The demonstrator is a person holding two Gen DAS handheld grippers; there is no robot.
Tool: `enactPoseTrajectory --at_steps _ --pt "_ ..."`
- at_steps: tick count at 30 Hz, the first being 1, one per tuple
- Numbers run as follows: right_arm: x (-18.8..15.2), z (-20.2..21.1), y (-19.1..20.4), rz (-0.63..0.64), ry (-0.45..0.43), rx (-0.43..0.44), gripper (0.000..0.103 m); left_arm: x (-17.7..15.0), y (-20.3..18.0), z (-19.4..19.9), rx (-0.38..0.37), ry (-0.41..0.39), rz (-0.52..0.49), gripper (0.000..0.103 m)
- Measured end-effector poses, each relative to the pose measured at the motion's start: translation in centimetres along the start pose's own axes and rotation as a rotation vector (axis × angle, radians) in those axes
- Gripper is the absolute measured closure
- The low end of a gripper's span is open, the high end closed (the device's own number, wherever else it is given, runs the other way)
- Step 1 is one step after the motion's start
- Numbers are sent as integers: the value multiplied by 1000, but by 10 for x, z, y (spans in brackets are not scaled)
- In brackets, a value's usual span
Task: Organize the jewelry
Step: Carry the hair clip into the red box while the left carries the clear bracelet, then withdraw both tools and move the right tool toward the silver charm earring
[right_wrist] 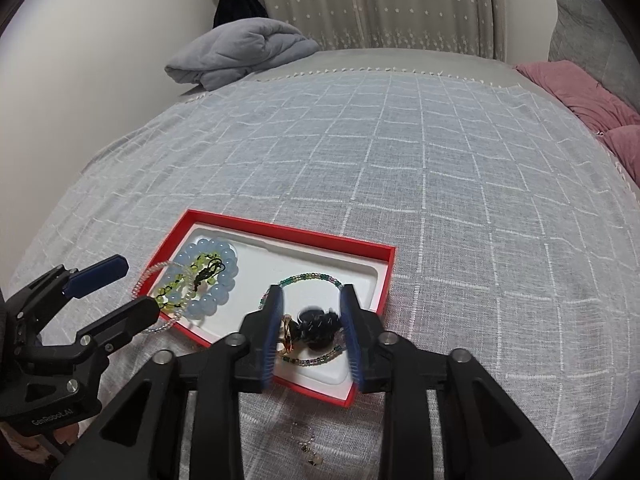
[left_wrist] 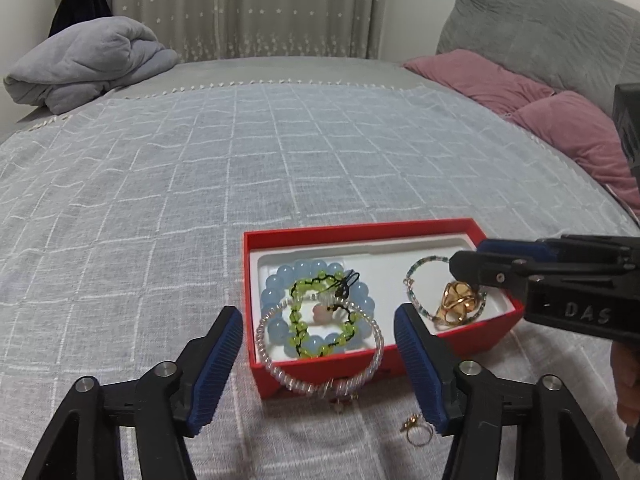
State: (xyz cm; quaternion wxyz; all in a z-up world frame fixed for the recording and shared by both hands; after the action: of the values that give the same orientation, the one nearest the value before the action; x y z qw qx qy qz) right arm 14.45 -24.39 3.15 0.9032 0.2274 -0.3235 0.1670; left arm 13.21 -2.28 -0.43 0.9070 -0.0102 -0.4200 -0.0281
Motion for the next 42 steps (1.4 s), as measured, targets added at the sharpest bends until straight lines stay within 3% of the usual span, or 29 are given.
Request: enactPoseTrajectory --at_steps 2,7,14,28,42 --pt "1 5 2 -3 -8 10 53 -2 2 3 -1 4 3 34" --pt "-1 21 6 1 -22 11 53 -7 2 14 -22 14 13 32" --pt "-12 39 6 -26 -8 -5 45 -18 -2 30 -25 28 -9 19" --pt "-59 49 10 -6 80 -66 43 -65 9 24 29 184 -22 15" --pt "-98 33 0 50 204 -140 43 -94 3 9 22 298 -60 15"
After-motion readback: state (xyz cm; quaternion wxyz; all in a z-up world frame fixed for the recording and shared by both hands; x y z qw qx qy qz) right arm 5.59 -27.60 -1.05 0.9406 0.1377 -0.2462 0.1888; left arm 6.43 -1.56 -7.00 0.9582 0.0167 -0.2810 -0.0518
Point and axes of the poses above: each gripper's, at about its wrist camera, not at the fingertips, and z roughly against the way its jaws point, y to its left, x to its top, the point moved 7 cm from there along -z, roughly the way its jaws point, and after that the axes turned 8 degrees about x, right-handed, at the moved point
